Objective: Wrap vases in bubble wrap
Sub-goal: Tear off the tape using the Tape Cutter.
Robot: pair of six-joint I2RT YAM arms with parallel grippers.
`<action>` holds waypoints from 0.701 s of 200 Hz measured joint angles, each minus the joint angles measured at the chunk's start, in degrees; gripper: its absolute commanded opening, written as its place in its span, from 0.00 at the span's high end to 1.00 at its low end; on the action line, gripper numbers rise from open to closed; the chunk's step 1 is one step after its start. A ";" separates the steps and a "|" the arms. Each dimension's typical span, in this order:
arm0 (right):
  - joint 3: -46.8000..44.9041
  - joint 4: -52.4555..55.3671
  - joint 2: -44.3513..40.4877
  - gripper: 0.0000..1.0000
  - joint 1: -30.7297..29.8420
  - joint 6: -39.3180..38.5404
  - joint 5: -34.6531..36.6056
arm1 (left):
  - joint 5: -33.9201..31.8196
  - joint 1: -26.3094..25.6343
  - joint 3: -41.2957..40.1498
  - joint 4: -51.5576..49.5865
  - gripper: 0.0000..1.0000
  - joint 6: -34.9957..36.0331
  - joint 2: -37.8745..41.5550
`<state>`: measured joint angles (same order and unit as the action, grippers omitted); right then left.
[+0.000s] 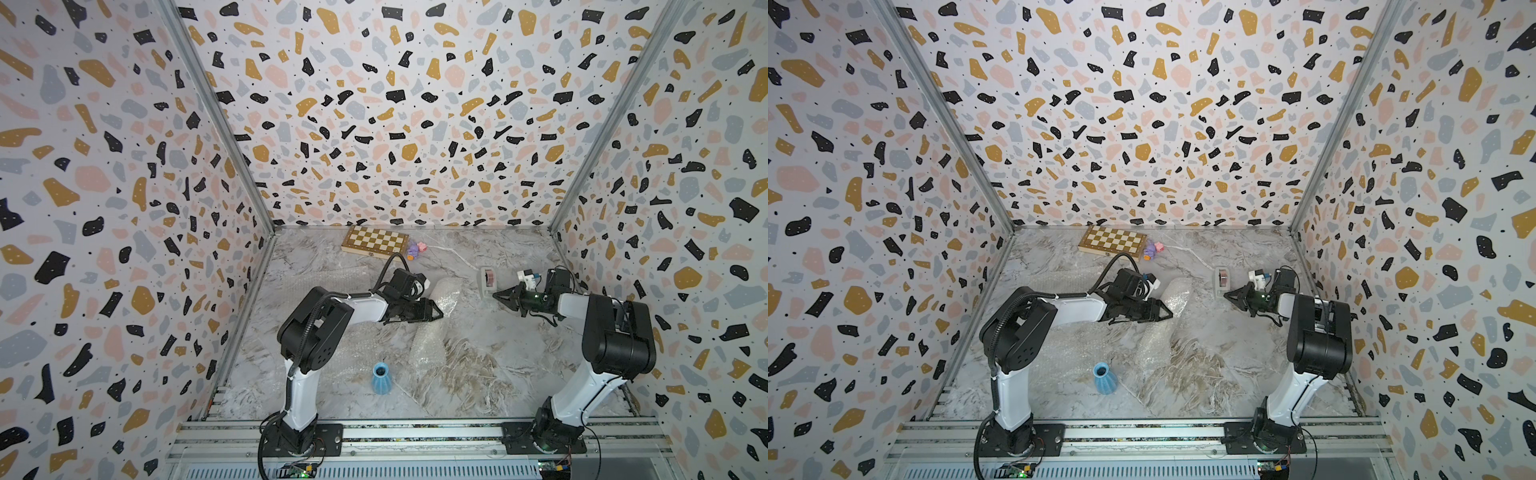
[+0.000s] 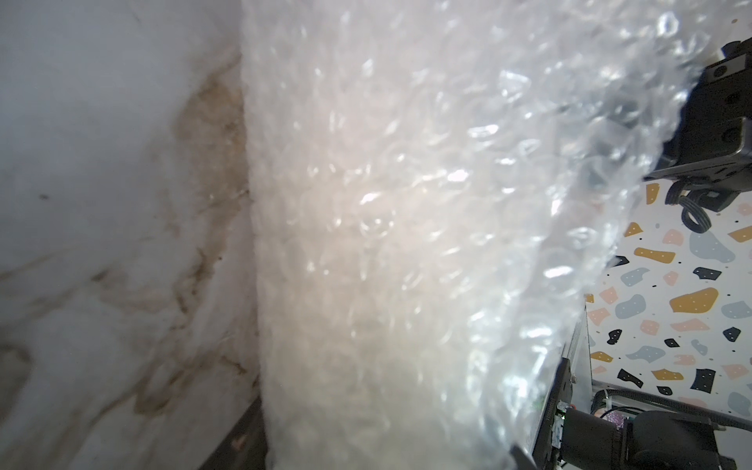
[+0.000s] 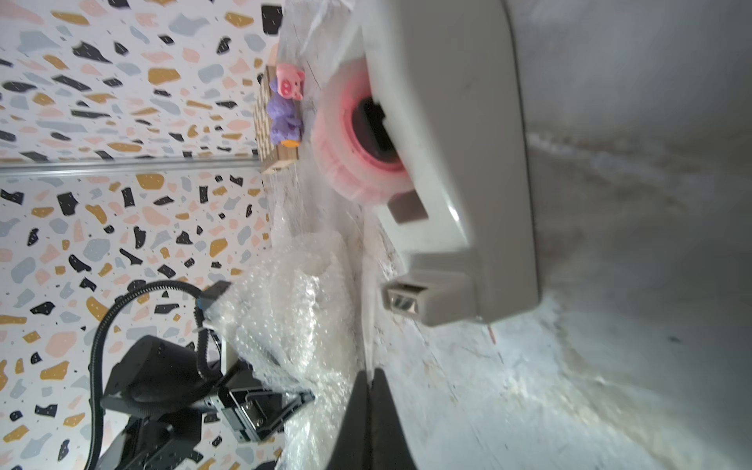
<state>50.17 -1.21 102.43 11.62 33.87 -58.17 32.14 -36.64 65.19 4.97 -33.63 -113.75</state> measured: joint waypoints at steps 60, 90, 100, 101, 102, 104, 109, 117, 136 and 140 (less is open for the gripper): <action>-1.90 -2.62 0.42 1.00 -1.25 3.74 2.56 | -0.07 -0.13 0.00 0.02 0.43 -0.02 0.00; -3.67 -6.49 1.66 1.00 -1.64 8.41 3.65 | -0.09 -0.17 0.00 0.04 0.44 -0.07 0.00; -3.82 -7.17 1.92 1.00 -1.62 9.66 3.80 | -0.09 -0.17 0.00 0.04 0.43 -0.07 0.00; -3.85 -7.28 1.92 1.00 -1.62 9.79 3.78 | -0.09 -0.17 0.00 0.04 0.44 -0.07 0.00; -3.91 -7.43 1.92 1.00 -1.62 10.01 3.80 | -0.09 -0.17 0.00 0.04 0.43 -0.09 0.00; -4.00 -7.56 1.95 1.00 -1.62 10.16 3.85 | -0.09 -0.17 0.00 0.04 0.43 -0.09 0.00; -4.28 -8.13 1.95 1.00 -1.57 10.99 3.87 | -0.09 -0.17 0.00 0.07 0.44 -0.09 0.00; -4.76 -9.09 1.95 1.00 -1.36 11.93 3.96 | -0.09 -0.17 0.00 0.09 0.44 -0.11 -0.02; -5.77 -11.39 1.95 1.00 -1.16 14.38 4.17 | -0.04 -0.17 0.07 0.07 0.44 -0.17 -0.07; -5.88 -11.72 1.95 1.00 -1.11 14.86 4.22 | -0.07 -0.17 0.11 0.02 0.44 -0.20 -0.09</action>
<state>44.29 -12.93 104.38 10.50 48.73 -53.95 32.08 -36.82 65.30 4.99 -33.82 -113.84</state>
